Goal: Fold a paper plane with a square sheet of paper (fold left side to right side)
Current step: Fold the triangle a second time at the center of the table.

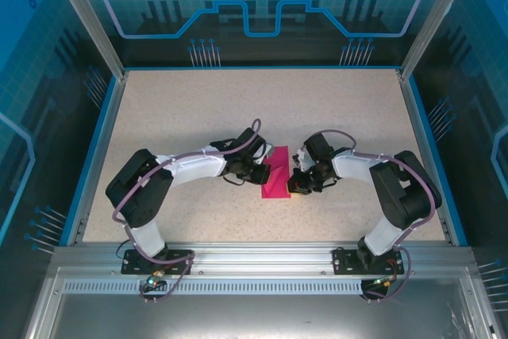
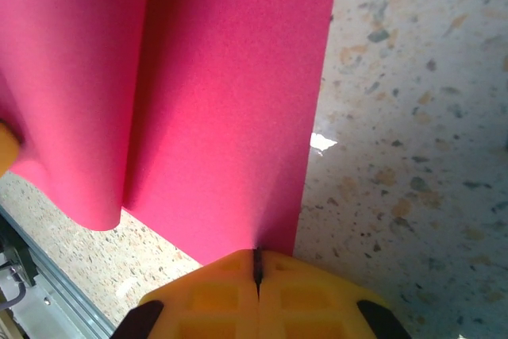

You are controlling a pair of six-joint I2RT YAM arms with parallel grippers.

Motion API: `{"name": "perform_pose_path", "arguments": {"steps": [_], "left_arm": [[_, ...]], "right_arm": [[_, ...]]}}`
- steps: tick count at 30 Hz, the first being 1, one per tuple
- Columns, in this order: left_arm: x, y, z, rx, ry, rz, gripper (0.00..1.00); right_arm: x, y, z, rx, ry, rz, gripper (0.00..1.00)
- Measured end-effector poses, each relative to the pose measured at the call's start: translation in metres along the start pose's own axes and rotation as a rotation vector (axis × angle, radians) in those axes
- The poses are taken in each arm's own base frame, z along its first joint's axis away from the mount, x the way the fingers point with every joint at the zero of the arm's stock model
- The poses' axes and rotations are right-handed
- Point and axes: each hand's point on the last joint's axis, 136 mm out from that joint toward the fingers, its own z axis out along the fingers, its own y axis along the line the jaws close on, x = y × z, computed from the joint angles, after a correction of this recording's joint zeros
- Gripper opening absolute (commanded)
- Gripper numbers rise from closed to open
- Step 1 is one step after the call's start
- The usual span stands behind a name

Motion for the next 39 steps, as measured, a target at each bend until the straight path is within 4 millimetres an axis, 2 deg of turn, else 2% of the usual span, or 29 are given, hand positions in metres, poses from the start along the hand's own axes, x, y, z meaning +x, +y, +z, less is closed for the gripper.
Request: {"name": "perform_pose_path", "arguments": {"steps": [9, 23, 39], "left_arm": [[-0.005, 0.013, 0.008, -0.014, 0.013, -0.008, 0.02], [-0.013, 0.015, 0.014, -0.012, 0.015, 0.004, 0.02], [-0.01, 0.021, 0.023, -0.022, 0.036, -0.002, 0.03]], "right_arm": [[0.0, -0.001, 0.0, 0.008, 0.003, -0.012, 0.0], [0.0, -0.001, -0.001, 0.018, 0.005, -0.022, 0.0], [0.001, -0.001, -0.001, 0.026, 0.014, -0.025, 0.0]]}}
